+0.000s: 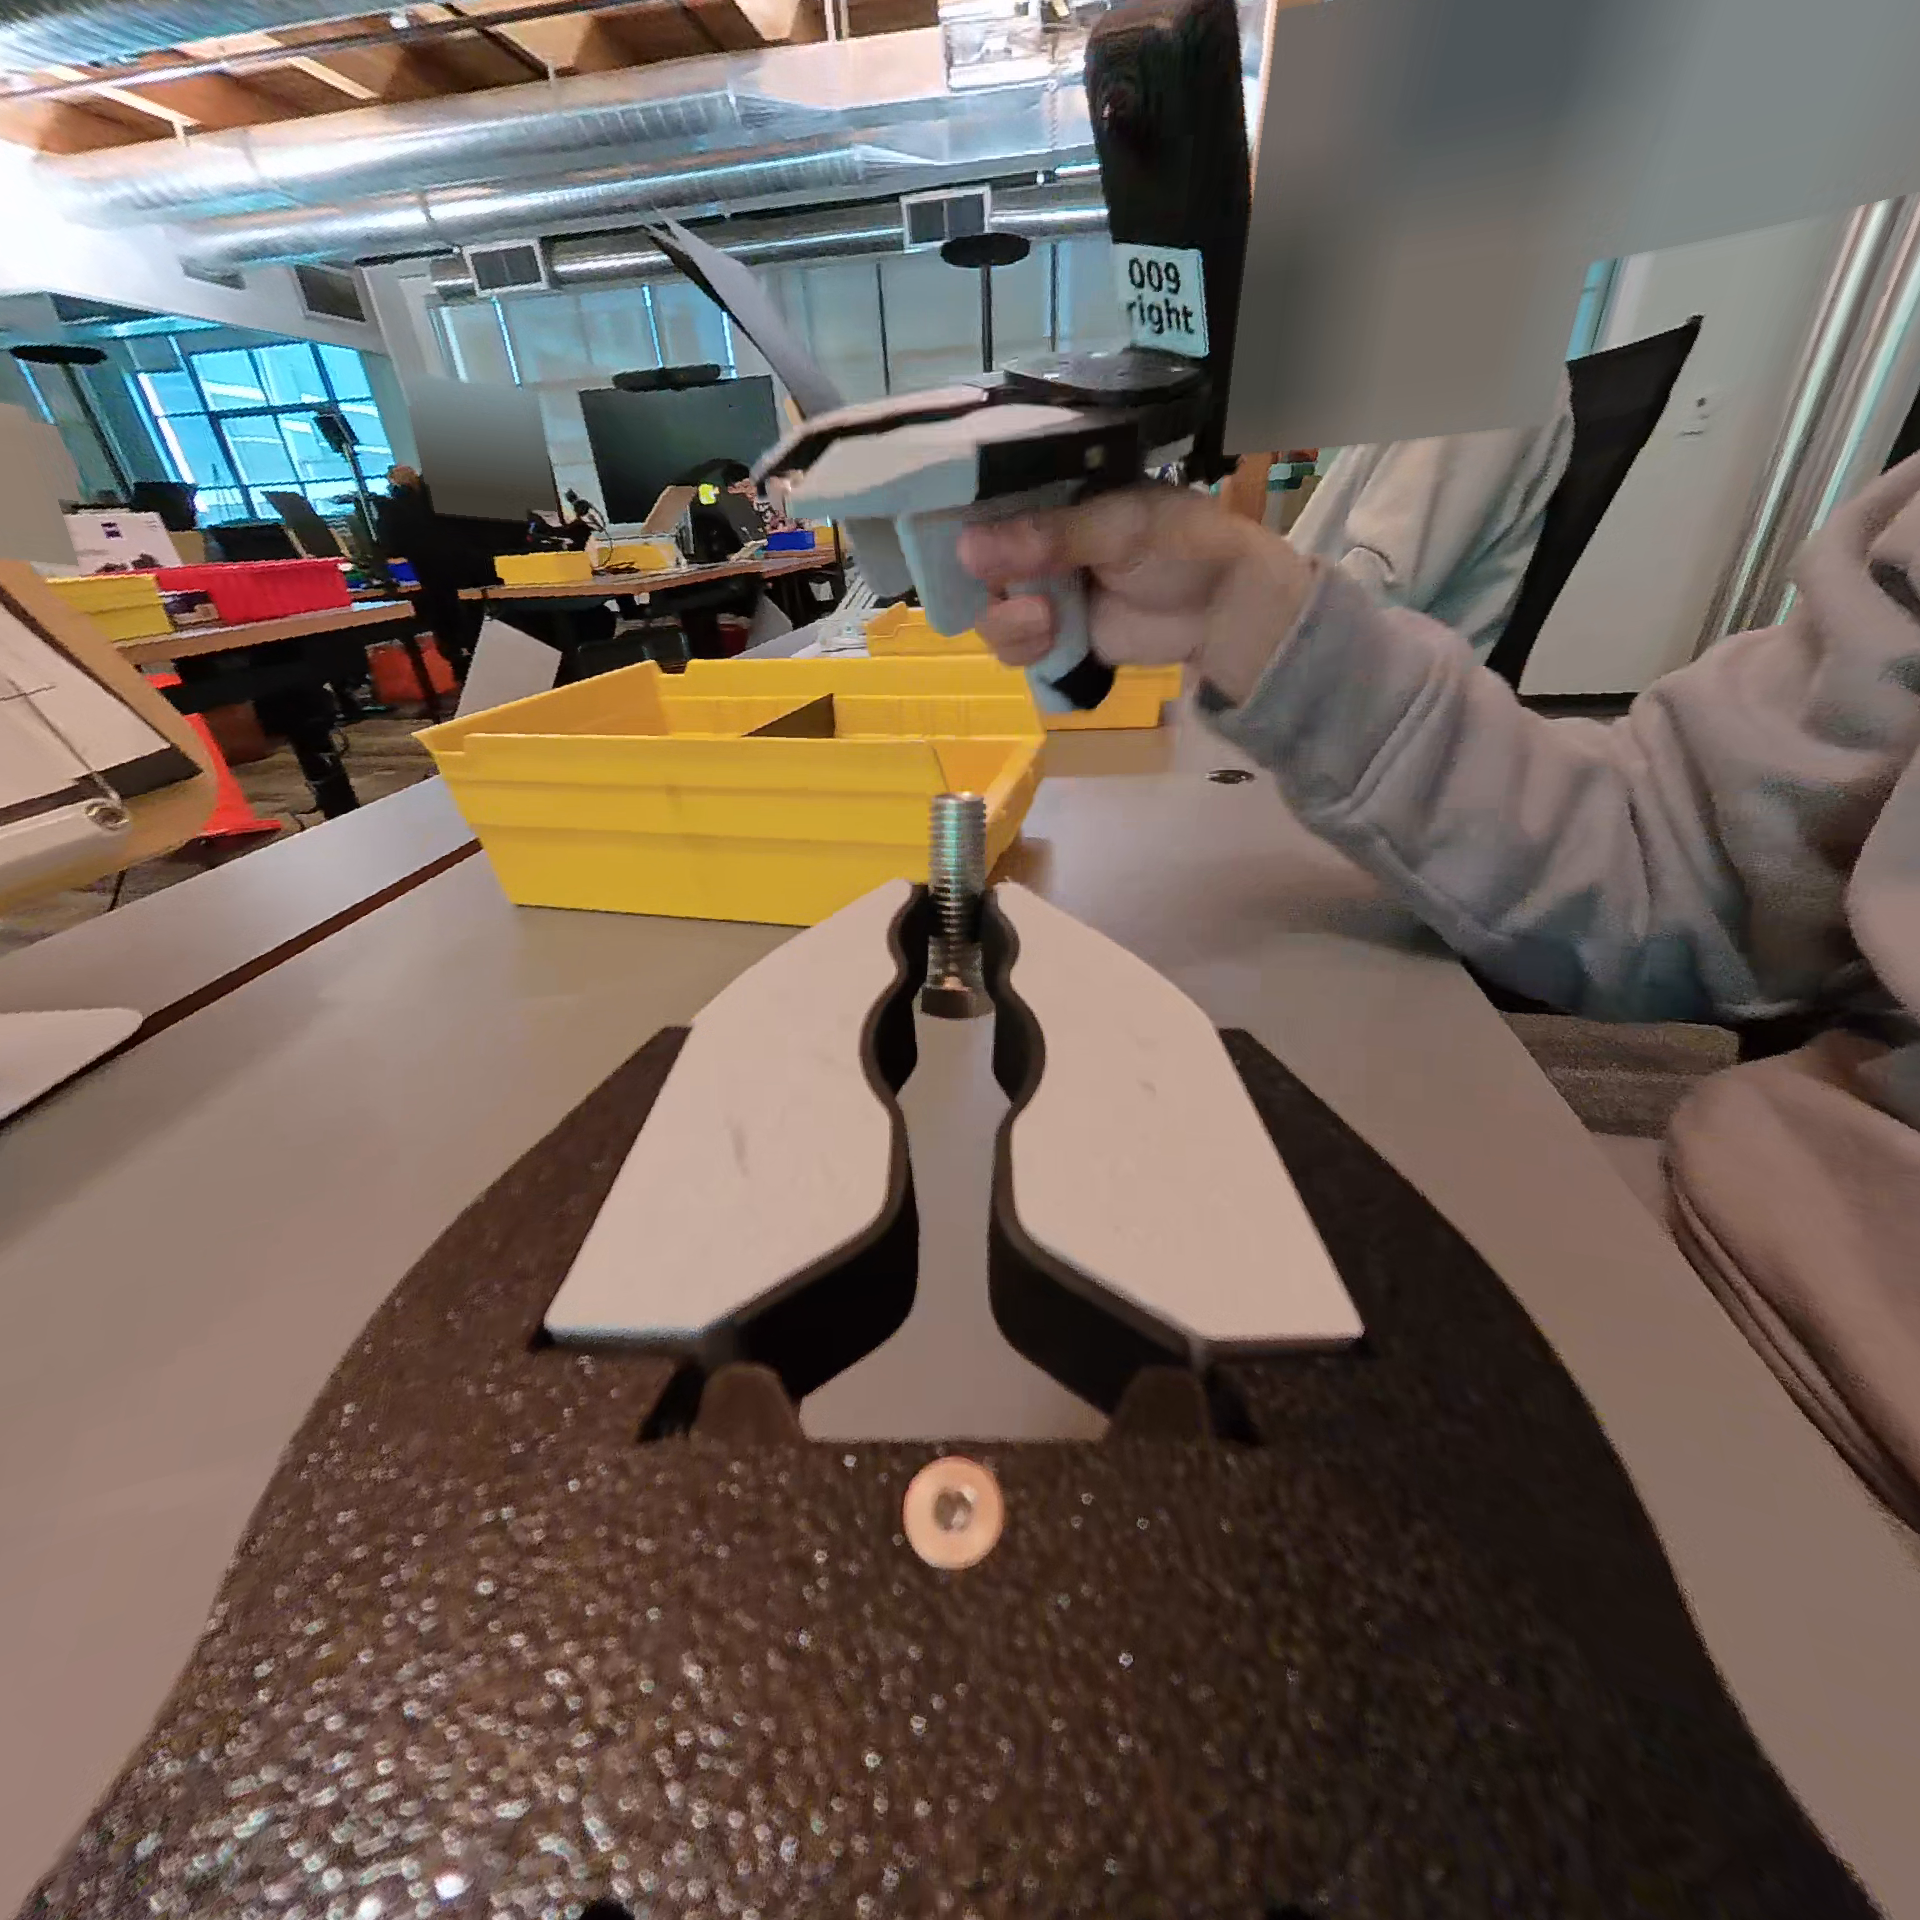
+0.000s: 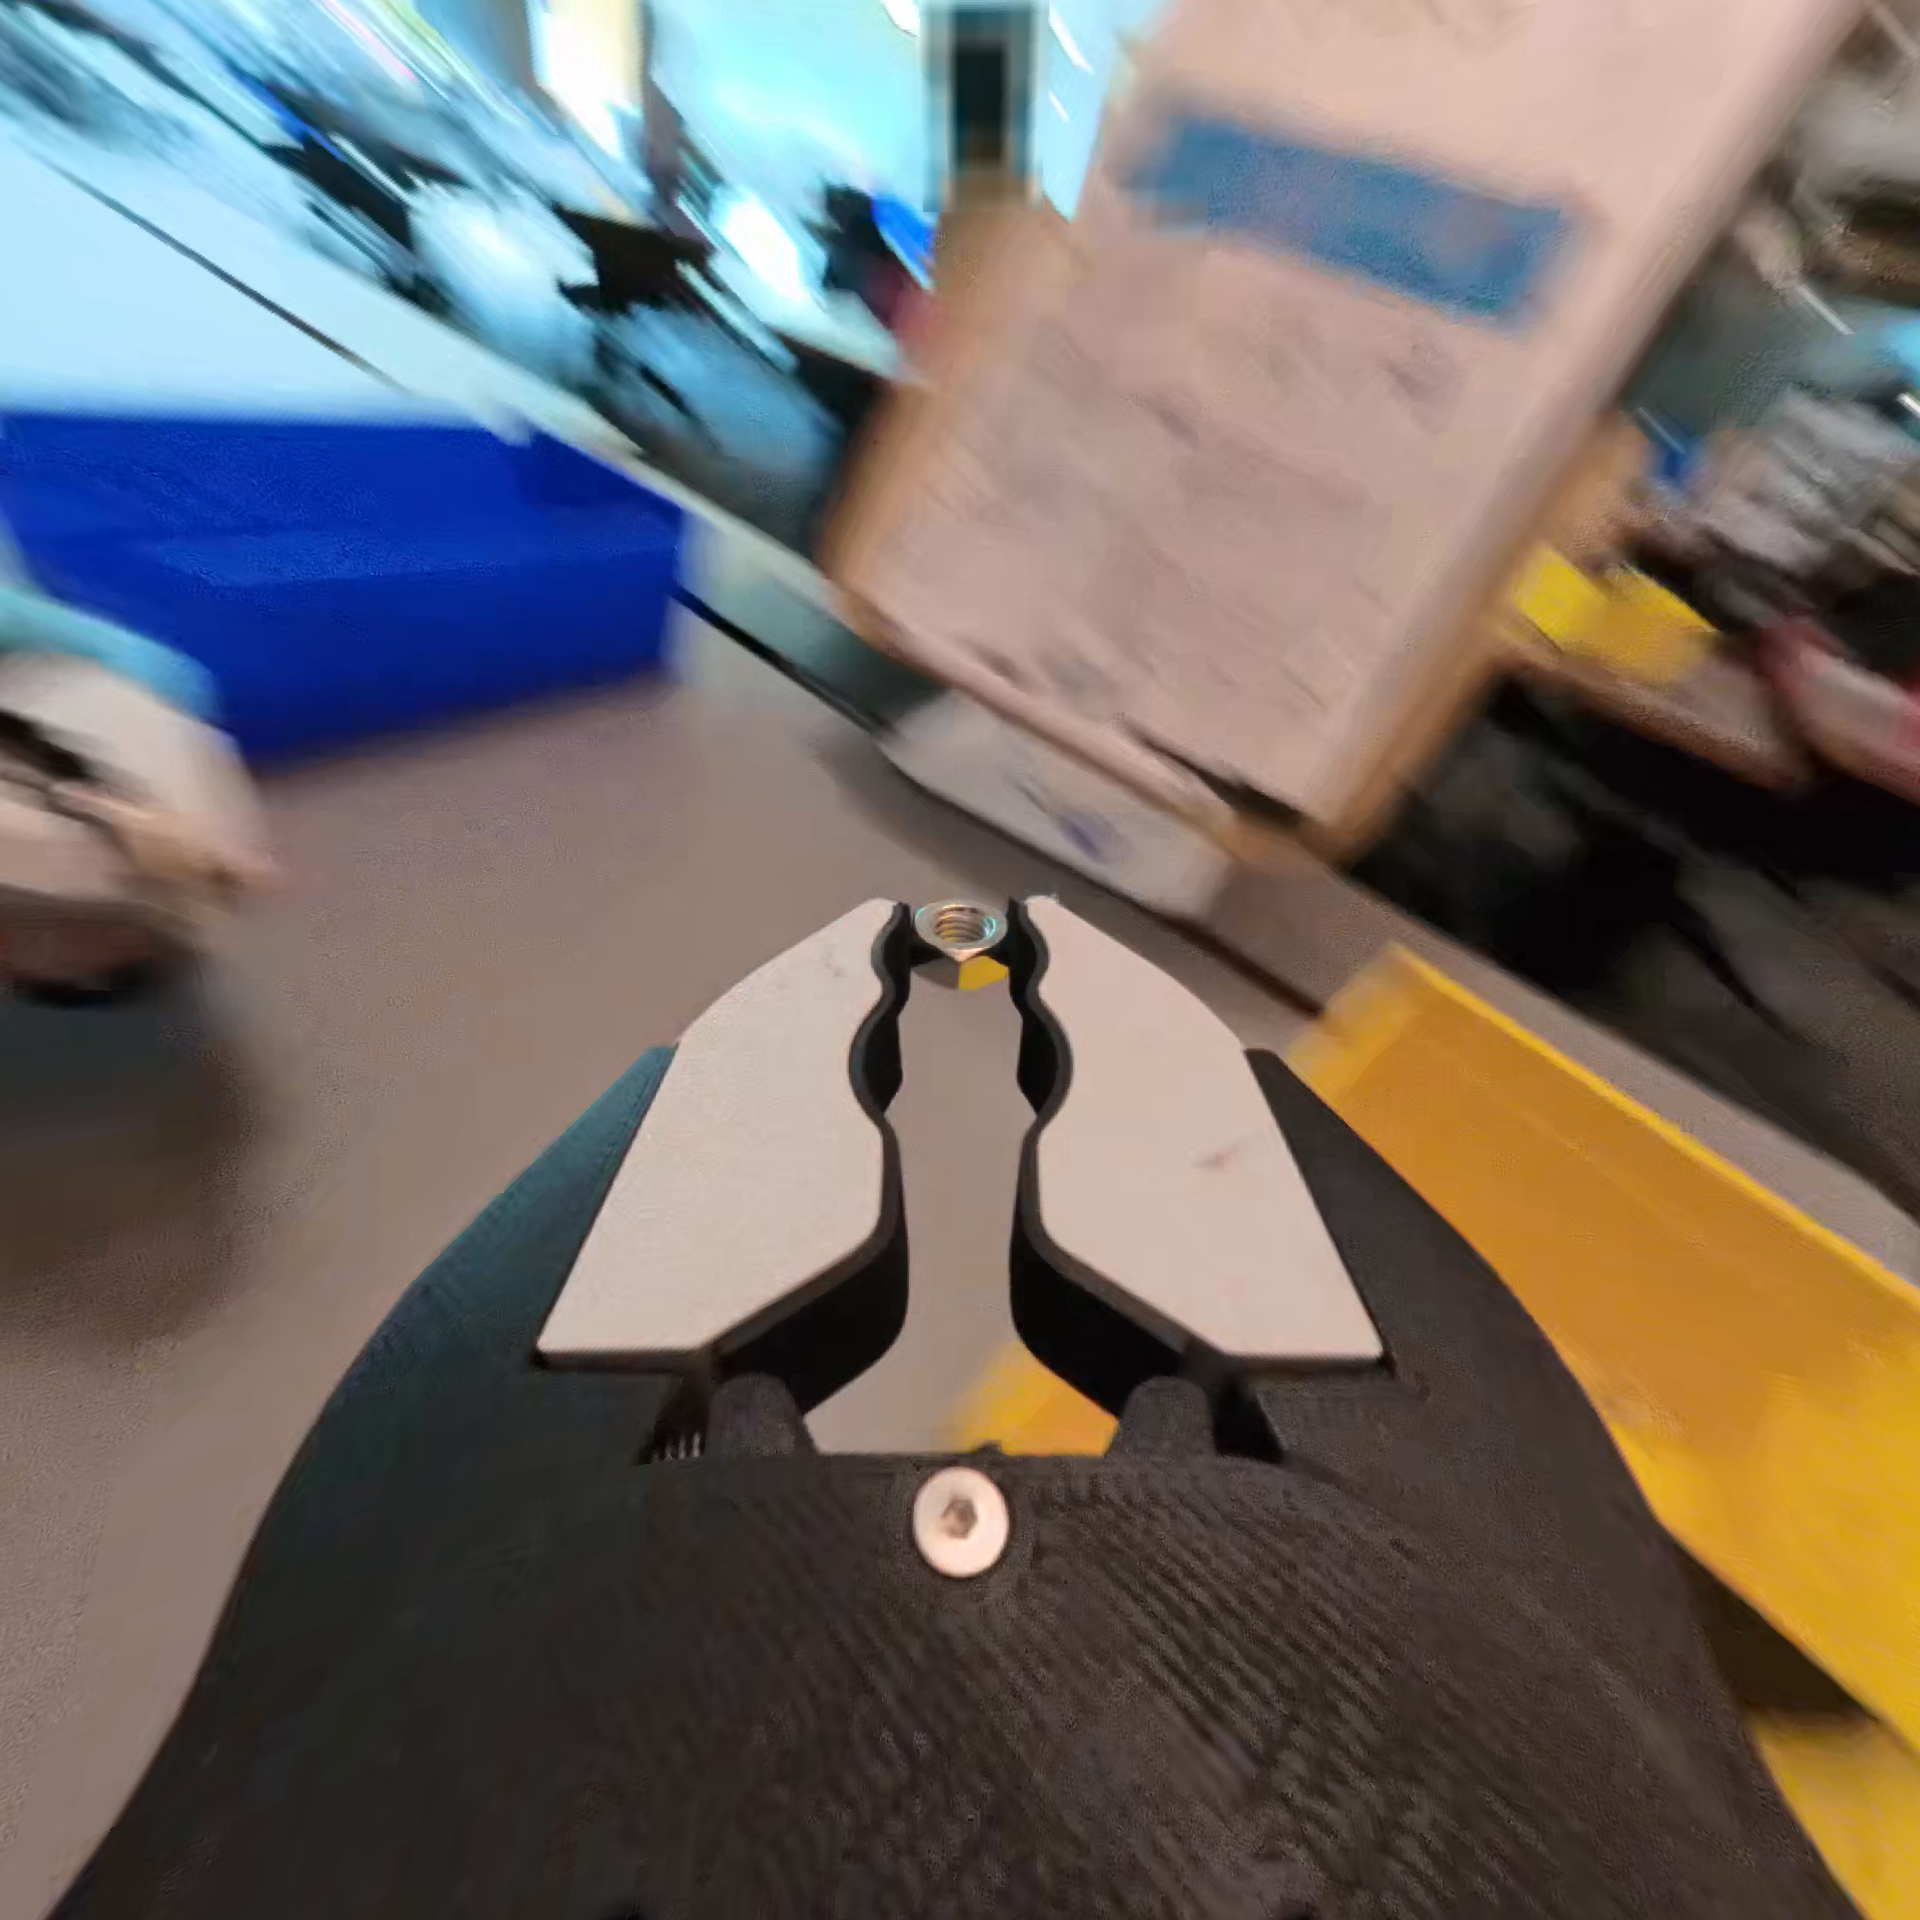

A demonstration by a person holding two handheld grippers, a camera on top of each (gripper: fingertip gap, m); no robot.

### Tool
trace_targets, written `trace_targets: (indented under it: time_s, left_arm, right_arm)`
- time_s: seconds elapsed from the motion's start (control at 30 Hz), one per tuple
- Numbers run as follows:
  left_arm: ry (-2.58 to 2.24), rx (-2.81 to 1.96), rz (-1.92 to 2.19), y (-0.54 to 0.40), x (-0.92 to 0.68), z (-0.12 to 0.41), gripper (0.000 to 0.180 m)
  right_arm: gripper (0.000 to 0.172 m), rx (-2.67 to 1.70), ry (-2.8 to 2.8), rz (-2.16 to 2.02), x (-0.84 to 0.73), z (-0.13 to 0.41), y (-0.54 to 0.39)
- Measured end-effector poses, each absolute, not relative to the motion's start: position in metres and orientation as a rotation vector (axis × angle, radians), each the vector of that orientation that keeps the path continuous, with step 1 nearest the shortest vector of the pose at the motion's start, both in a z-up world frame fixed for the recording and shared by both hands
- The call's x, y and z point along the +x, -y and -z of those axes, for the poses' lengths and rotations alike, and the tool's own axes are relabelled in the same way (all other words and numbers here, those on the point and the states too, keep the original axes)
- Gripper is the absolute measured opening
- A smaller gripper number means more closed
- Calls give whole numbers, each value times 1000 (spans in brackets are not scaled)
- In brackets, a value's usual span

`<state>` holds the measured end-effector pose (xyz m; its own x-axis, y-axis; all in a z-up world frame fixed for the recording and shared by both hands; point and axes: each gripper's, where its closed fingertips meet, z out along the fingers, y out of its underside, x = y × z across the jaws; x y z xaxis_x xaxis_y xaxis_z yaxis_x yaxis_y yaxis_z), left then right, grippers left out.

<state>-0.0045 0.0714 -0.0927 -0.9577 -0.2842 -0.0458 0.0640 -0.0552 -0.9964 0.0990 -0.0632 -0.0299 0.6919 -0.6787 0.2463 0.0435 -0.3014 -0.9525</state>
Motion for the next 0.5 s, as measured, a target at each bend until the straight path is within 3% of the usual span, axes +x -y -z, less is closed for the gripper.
trace_targets:
  time_s: [0.13,0.23,0.4,0.5]
  left_arm:
    - [-1972,-274,2110,-72,-1,93,8]
    - [-1998,-268,2068,-70,0,98,8]
    - [-2013,-265,2040,-68,0,101,8]
    - [-2012,-277,2044,-69,1,101,8]
  right_arm:
    - [18,-2105,-1054,843,130,110,189]
    - [18,-2214,-1196,717,130,152,218]
    - [18,-2207,-1262,617,131,169,220]
    - [37,-2200,-1252,671,130,161,224]
